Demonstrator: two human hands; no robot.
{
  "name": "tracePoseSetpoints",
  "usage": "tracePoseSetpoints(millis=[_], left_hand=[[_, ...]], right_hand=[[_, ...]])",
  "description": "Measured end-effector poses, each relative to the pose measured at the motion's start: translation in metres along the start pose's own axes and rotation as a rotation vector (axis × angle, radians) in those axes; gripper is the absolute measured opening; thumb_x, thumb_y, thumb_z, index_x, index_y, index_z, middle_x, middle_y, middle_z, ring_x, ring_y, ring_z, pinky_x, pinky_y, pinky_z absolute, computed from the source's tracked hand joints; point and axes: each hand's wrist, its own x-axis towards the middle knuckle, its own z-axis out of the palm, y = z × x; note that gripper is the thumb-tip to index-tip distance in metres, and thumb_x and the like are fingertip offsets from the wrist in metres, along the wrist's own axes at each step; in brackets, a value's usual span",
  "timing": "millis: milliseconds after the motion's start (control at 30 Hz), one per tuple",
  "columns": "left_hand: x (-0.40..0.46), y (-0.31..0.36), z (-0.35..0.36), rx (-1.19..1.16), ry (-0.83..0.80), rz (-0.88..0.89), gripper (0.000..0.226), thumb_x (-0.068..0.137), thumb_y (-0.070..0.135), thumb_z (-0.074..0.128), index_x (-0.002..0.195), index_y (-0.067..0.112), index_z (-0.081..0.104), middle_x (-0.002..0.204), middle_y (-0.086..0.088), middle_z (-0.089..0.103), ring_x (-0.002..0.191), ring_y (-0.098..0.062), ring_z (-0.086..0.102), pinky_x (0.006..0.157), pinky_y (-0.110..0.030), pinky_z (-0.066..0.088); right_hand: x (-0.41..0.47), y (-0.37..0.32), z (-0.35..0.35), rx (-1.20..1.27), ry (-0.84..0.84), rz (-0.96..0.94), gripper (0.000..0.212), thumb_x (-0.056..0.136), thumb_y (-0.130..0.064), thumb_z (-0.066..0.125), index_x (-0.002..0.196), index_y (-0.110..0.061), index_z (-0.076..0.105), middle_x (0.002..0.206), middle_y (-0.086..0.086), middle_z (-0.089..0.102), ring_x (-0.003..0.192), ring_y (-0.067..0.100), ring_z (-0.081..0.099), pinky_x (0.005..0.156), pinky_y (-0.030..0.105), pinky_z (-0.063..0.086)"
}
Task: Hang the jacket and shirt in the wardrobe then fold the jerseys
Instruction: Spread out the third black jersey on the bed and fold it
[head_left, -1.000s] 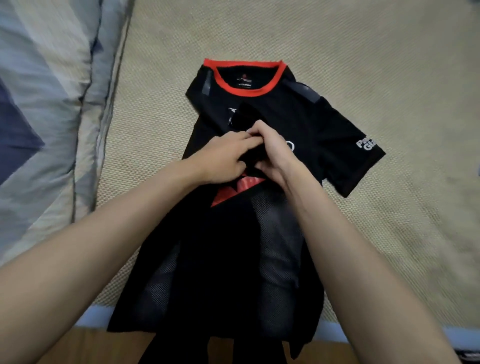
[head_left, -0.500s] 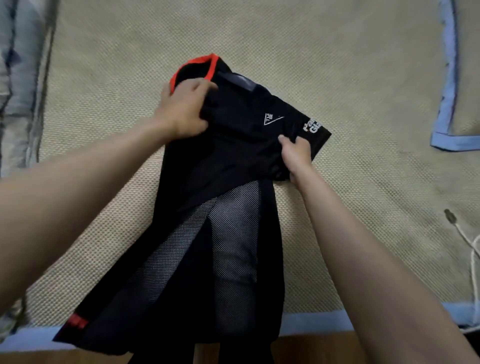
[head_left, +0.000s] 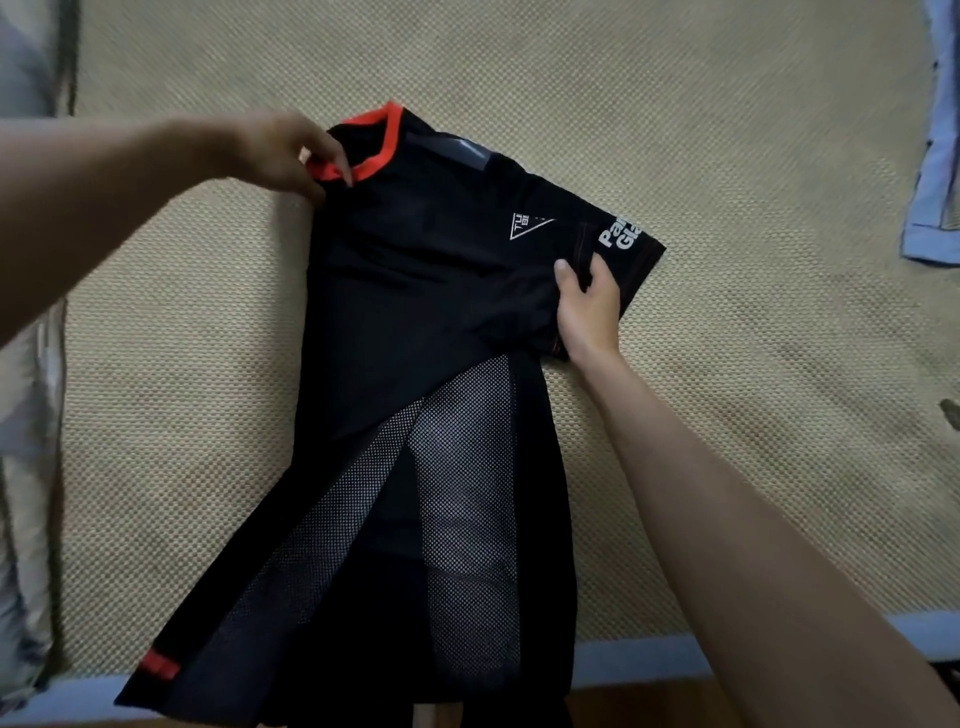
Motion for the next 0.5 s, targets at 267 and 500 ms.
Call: tracePoseSetpoints(millis=[267, 500], left_hand=[[0.000, 0.010, -0.029, -0.284, 0.136, -0.006, 0.013, 0.085, 0.009, 0.077, 0.089, 0.017, 0.067, 0.097, -0.011, 0.072, 0.098, -0.030, 0.069, 0.073, -0.021, 0.050], [-0.025, 0.018, -0.015, -0.437, -0.100, -0.017, 0.054, 0.084, -0.009, 0.070, 0.124, 0.028, 0.065, 0.110, 0.009, 0.071, 0.103, -0.009, 0.066, 0.087, -0.018, 0.043]], right_hand=[[0.007, -0.020, 0.002, 0.012, 0.046, -0.021, 0.034, 0.107, -0.026, 0.048, 0.137, -0.015, 0.056, 0.117, -0.019, 0.063, 0.106, -0.008, 0.058, 0.092, 0.007, 0.038], [0.013, -0.011, -0.005, 0.228, 0.052, 0.047, 0.008, 0.092, -0.025, 0.058, 0.089, -0.020, 0.064, 0.087, -0.013, 0.068, 0.085, 0.004, 0.064, 0.088, 0.034, 0.054]])
